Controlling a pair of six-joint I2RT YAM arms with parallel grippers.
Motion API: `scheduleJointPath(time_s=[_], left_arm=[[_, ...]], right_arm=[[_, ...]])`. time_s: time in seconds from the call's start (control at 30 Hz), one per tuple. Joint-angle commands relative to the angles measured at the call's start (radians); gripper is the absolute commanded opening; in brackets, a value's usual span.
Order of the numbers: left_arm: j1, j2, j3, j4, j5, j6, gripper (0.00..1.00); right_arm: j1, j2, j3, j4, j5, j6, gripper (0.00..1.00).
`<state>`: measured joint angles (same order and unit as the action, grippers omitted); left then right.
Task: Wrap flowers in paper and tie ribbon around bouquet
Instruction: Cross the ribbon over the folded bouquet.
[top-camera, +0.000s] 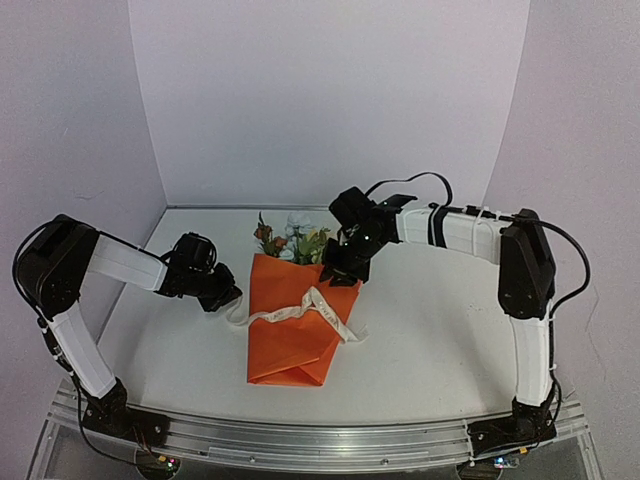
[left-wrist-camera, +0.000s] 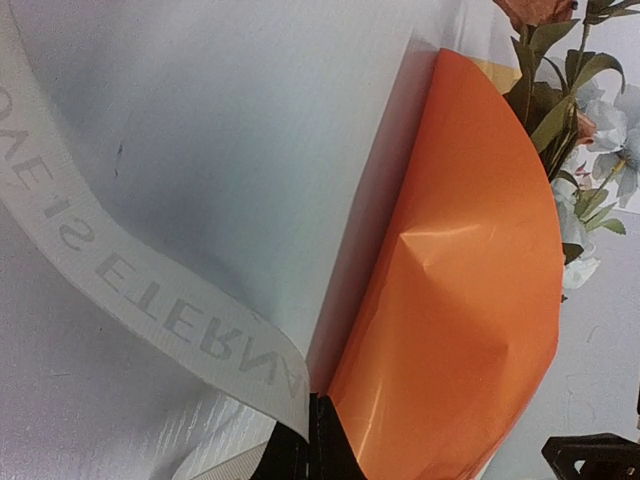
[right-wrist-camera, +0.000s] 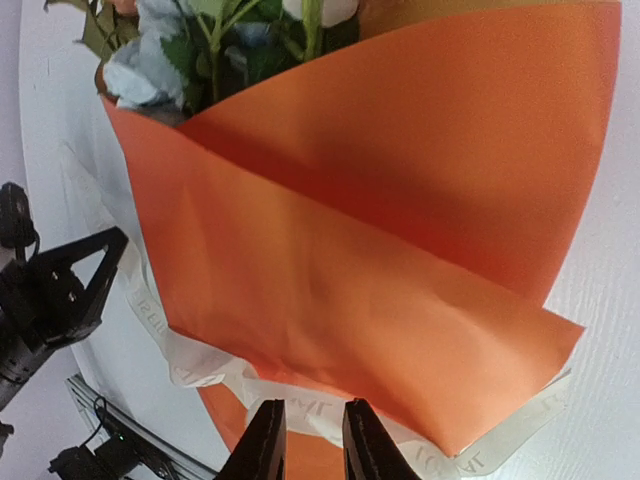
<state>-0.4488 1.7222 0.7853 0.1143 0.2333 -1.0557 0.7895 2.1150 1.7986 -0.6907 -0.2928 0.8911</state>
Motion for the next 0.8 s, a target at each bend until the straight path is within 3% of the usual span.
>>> scheduleJointPath(time_s=[0.0, 0.07, 0.27, 0.47, 0.77], left_arm=[[0.001, 0.008, 0.019, 0.018, -0.001, 0.004, 0.00], [0.002, 0.003, 0.025, 0.004, -0.006, 0.014, 0.00], [0.002, -0.003, 0.035, -0.018, -0.011, 0.025, 0.00], [0.004, -0.010, 0.045, -0.044, -0.011, 0.034, 0.00], [0.008, -0.013, 0.057, -0.068, -0.015, 0.045, 0.00]], right_arm=[[0.023, -0.127, -0.051, 0.068, 0.063, -0.098, 0.37], [0.027, -0.180, -0.122, 0.108, 0.074, -0.146, 0.43], [0.071, -0.306, -0.302, 0.213, 0.077, -0.330, 0.45], [0.155, -0.400, -0.438, 0.218, 0.106, -0.339, 0.42], [0.286, -0.316, -0.409, 0.211, 0.136, -0.386, 0.41]])
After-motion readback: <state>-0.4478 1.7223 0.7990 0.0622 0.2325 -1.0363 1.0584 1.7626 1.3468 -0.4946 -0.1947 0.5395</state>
